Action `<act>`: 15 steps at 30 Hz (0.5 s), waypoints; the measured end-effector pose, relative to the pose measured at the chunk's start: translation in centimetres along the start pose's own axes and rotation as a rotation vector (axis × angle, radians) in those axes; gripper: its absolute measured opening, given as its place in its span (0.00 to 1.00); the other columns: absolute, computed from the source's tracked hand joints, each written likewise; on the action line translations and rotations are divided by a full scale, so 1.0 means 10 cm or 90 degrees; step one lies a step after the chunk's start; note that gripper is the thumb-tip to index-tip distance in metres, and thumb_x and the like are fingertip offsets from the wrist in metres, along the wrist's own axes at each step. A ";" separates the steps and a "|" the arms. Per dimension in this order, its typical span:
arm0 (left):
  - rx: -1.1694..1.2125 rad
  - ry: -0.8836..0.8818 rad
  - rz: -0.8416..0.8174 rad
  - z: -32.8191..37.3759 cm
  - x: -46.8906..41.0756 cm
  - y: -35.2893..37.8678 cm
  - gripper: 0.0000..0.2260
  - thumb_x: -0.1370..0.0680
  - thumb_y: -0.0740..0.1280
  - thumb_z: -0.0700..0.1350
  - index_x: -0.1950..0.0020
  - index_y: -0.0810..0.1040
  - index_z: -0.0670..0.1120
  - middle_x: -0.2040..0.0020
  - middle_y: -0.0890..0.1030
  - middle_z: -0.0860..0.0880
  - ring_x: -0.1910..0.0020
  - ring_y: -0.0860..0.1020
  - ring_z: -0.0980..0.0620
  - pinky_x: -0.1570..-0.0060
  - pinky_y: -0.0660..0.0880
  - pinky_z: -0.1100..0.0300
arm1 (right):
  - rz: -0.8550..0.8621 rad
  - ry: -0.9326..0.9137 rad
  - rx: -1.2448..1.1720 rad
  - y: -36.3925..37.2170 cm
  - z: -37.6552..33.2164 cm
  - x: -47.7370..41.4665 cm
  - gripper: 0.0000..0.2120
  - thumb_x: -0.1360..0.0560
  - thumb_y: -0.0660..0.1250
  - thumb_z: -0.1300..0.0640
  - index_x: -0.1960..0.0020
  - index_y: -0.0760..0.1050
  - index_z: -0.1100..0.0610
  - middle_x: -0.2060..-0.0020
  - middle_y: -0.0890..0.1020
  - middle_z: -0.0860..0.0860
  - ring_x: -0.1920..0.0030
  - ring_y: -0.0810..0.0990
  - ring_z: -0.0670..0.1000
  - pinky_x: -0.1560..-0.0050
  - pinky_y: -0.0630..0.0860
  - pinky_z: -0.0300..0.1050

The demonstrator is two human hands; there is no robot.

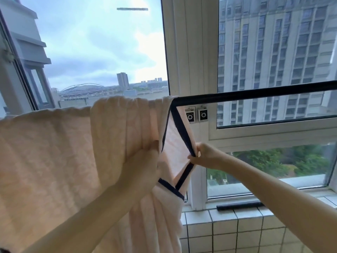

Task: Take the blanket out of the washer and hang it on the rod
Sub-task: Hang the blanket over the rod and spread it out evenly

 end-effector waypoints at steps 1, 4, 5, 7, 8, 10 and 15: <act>-0.024 0.002 -0.009 0.01 0.00 0.03 0.11 0.22 0.61 0.38 0.57 0.60 0.49 0.67 0.66 0.55 0.67 0.70 0.54 0.66 0.65 0.62 | 0.033 0.022 0.020 -0.01 0.12 0.01 0.05 0.25 0.65 0.66 0.60 0.73 0.61 0.65 0.75 0.53 0.64 0.75 0.50 0.62 0.76 0.39; -0.035 -0.007 -0.044 -0.01 -0.05 0.08 0.09 0.22 0.56 0.35 0.52 0.62 0.50 0.60 0.69 0.53 0.58 0.73 0.49 0.57 0.70 0.58 | 0.165 0.097 0.117 -0.19 0.38 0.00 0.06 0.26 0.61 0.68 0.61 0.74 0.63 0.69 0.75 0.53 0.68 0.74 0.52 0.73 0.70 0.36; -0.039 -0.009 -0.053 -0.02 -0.07 0.09 0.09 0.22 0.55 0.35 0.48 0.66 0.49 0.55 0.72 0.50 0.55 0.74 0.48 0.53 0.72 0.56 | 0.206 0.120 0.117 -0.28 0.43 0.02 0.07 0.26 0.60 0.68 0.60 0.74 0.63 0.70 0.77 0.54 0.70 0.77 0.52 0.75 0.72 0.38; -0.061 -0.002 -0.051 -0.09 -0.14 0.13 0.18 0.23 0.56 0.33 0.34 0.68 0.45 0.44 0.76 0.46 0.47 0.77 0.45 0.46 0.74 0.53 | 0.276 0.149 0.038 -0.41 0.50 0.03 0.09 0.23 0.57 0.67 0.59 0.73 0.64 0.68 0.79 0.58 0.76 0.80 0.51 0.76 0.78 0.44; -0.074 -0.004 -0.048 -0.10 -0.14 0.16 0.24 0.24 0.56 0.33 0.28 0.64 0.45 0.40 0.75 0.46 0.44 0.76 0.45 0.45 0.74 0.53 | 0.291 0.163 -0.017 -0.44 0.52 0.04 0.09 0.22 0.56 0.66 0.58 0.72 0.65 0.66 0.79 0.61 0.76 0.81 0.52 0.76 0.79 0.45; -0.081 -0.012 -0.040 -0.07 -0.10 0.24 0.27 0.24 0.57 0.32 0.25 0.60 0.46 0.37 0.73 0.47 0.41 0.75 0.47 0.44 0.73 0.55 | 0.254 0.237 -0.185 -0.37 0.55 0.06 0.08 0.20 0.55 0.62 0.51 0.70 0.66 0.60 0.80 0.65 0.71 0.84 0.57 0.70 0.82 0.49; 0.086 -0.078 -0.079 0.10 0.24 0.63 0.10 0.23 0.59 0.34 0.48 0.68 0.48 0.54 0.72 0.51 0.55 0.74 0.51 0.56 0.71 0.64 | 0.068 0.347 -0.572 0.15 0.70 0.23 0.15 0.18 0.56 0.53 0.45 0.68 0.66 0.52 0.79 0.66 0.55 0.83 0.66 0.51 0.81 0.58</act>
Point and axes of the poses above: each hand's wrist, its own x-axis away from the middle knuckle, its own y-axis out of the palm, z = x × y, the point moved 3 cm from there along -x, towards the middle knuckle
